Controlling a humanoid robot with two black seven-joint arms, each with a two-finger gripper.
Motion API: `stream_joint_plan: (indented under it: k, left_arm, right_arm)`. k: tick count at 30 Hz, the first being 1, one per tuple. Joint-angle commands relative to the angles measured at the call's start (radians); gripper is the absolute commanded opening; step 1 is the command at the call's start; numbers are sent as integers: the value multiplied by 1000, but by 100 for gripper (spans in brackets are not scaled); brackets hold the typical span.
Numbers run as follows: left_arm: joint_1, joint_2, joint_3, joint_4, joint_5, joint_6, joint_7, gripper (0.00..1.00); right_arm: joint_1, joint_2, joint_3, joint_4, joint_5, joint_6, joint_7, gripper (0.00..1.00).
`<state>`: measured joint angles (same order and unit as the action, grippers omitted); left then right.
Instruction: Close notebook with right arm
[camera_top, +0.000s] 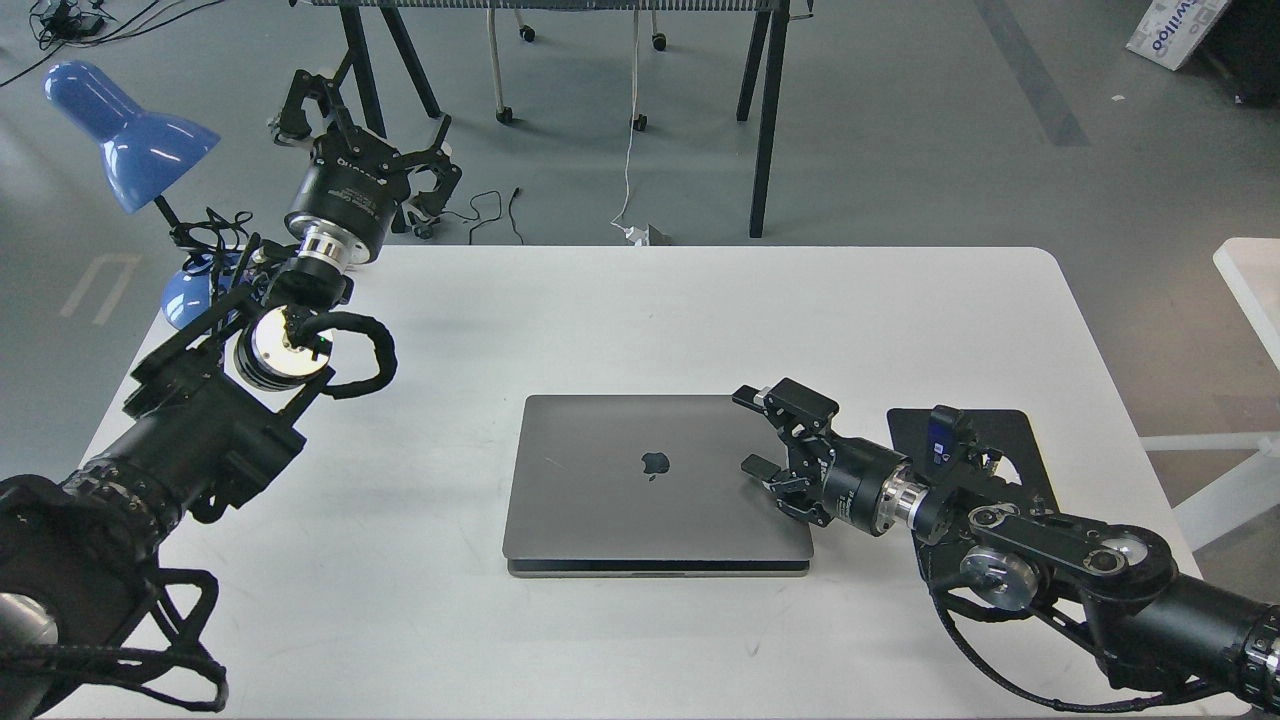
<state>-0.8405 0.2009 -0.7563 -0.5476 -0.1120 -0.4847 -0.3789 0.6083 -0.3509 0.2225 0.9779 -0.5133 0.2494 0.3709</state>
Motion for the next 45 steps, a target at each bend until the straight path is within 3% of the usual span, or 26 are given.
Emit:
stream_joint_plan:
  k: [1, 18, 32, 39, 45]
  left_arm:
    - [0, 0, 0, 0, 0, 0, 0, 100]
    - [0, 0, -2, -2, 0, 0, 0, 100]
    - [-2, 0, 2, -2, 0, 0, 0, 100]
    - [0, 2, 2, -2, 0, -2, 0, 100]
    - [0, 3, 6, -3, 2, -2, 0, 100]
  right_arm:
    - [1, 0, -23, -4, -5, -1, -1, 100]
    - [16, -5, -2, -4, 4, -21, -1, 100]
    - [4, -28, 725, -13, 93, -12, -15, 100]
    - [22, -34, 793, -102, 366, -5, -27, 100]
    - [19, -33, 839, -162, 414, 24, -23, 100]
